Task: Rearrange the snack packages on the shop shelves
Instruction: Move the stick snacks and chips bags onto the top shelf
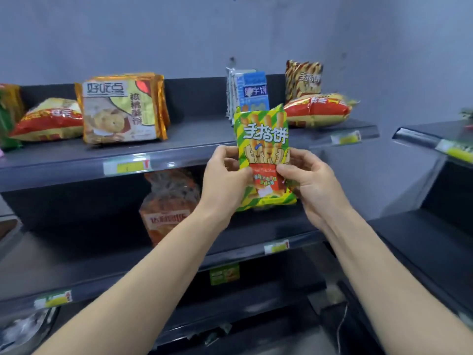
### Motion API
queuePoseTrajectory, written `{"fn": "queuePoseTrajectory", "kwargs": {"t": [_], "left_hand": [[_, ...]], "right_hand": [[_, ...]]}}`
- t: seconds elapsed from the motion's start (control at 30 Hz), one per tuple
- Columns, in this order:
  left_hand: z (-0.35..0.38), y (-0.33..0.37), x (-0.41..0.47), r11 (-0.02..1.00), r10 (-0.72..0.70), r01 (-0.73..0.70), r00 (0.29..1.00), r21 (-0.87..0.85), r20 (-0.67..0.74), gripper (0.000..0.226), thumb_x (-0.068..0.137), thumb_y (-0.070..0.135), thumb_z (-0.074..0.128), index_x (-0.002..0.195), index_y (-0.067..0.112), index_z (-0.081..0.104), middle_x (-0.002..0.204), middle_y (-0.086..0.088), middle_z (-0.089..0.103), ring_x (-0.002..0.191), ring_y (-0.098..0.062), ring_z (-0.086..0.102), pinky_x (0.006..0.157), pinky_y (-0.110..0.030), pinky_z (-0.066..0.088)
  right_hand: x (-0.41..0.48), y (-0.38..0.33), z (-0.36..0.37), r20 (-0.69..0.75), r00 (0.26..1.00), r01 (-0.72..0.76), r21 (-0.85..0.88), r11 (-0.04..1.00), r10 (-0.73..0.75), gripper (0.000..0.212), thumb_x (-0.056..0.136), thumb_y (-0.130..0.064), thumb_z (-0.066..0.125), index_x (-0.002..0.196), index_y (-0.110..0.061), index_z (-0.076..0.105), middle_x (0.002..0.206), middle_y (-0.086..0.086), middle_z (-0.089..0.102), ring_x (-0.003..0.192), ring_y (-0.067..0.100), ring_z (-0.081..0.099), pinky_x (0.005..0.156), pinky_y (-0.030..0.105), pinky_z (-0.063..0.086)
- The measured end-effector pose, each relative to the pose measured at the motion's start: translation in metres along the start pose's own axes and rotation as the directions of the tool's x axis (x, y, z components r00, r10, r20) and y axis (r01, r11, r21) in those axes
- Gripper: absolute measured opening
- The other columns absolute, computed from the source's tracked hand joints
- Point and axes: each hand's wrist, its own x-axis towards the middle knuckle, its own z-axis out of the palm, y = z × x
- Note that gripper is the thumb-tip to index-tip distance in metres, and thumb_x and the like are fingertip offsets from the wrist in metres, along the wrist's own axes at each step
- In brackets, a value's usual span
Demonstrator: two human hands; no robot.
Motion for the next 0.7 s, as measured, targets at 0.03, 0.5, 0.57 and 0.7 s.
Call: {"fn": "queuePoseTrajectory", "kwargs": {"t": [0.03, 0.5, 0.57, 0.7], "left_hand": [[0.011, 0.003, 0.007, 1.0, 0.024, -0.024, 1.0, 0.002, 0.016, 0.024, 0.084, -0.002, 0.06, 0.101, 0.013, 0.055, 0.08, 0.001, 0.055, 0.071, -0.009, 0.057, 0.058, -0.013, 0.051], [0.143, 0.058, 0.155, 0.946, 0.32, -0.287, 0.893, -0.148, 0.315, 0.038, 0.087, -0.001, 0.059, 0.122, 0.014, 0.057, 0.088, 0.003, 0.059, 0.083, -0.011, 0.06, 0.066, -0.021, 0.057], [0.162, 0.065, 0.177, 0.942, 0.335, -0.3, 0.872, -0.15, 0.358, 0.042, 0.087, -0.002, 0.058, 0.124, 0.016, 0.056, 0.094, 0.0, 0.06, 0.088, -0.015, 0.063, 0.068, -0.024, 0.058], [0.191, 0.074, 0.219, 0.941, 0.332, -0.323, 0.83, -0.1, 0.448, 0.049, 0.086, 0.0, 0.057, 0.127, 0.027, 0.053, 0.102, -0.002, 0.06, 0.098, -0.022, 0.065, 0.083, -0.039, 0.058]], "right_hand": [[0.007, -0.006, -0.009, -0.011, 0.999, 0.033, 0.012, 0.999, -0.033, 0.028, 0.082, 0.007, 0.062, 0.102, -0.013, 0.062, 0.087, -0.002, 0.071, 0.078, 0.014, 0.068, 0.065, 0.026, 0.056], [0.134, -0.099, -0.095, -0.234, 0.892, 0.362, -0.138, 0.922, -0.386, 0.039, 0.079, 0.014, 0.059, 0.094, -0.022, 0.059, 0.093, 0.0, 0.067, 0.076, 0.012, 0.068, 0.072, 0.032, 0.057], [0.153, -0.109, -0.108, -0.247, 0.88, 0.368, -0.189, 0.91, -0.407, 0.042, 0.079, 0.013, 0.06, 0.099, -0.023, 0.058, 0.096, 0.004, 0.067, 0.081, 0.018, 0.068, 0.075, 0.038, 0.058], [0.191, -0.121, -0.133, -0.239, 0.876, 0.362, -0.246, 0.899, -0.418, 0.052, 0.079, 0.013, 0.059, 0.11, -0.029, 0.056, 0.1, 0.008, 0.065, 0.083, 0.022, 0.066, 0.062, 0.032, 0.057]]}}
